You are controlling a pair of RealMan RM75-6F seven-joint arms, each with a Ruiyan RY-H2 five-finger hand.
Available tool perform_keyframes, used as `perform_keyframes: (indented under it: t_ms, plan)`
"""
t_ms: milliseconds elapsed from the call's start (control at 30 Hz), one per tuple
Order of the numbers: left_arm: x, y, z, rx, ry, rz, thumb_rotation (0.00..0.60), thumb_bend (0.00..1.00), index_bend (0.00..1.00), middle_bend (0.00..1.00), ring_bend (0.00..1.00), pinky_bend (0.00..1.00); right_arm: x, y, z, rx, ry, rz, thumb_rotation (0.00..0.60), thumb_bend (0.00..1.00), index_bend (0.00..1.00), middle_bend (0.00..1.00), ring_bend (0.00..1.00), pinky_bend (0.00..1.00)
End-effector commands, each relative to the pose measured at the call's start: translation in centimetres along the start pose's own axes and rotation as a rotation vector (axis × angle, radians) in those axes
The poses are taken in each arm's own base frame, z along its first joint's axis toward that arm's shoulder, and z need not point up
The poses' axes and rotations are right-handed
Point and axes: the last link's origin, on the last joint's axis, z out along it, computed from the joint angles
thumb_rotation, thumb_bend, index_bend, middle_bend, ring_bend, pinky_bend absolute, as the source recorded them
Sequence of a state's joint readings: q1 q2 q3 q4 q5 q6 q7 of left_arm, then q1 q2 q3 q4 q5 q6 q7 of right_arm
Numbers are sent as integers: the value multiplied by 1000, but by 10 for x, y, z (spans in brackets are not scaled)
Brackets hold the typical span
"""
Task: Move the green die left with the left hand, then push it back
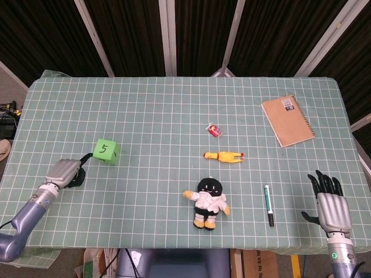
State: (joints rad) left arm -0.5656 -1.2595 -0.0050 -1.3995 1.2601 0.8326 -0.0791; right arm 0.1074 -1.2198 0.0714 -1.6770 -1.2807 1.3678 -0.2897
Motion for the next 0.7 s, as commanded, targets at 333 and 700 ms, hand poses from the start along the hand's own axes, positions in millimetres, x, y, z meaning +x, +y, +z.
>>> perform_keyframes:
  t_ms: [333,700]
  plan:
    - [-5,22,-11,-68,-2,46,600,839,102,757,629,732,0,0,0,-2,-1,4,600,153,124,12,55,25]
    - [-8,42,-10,-106,-2,67,600,839,102,756,629,732,1,2,1,-11,-1,5,600,153,124,12,55,25]
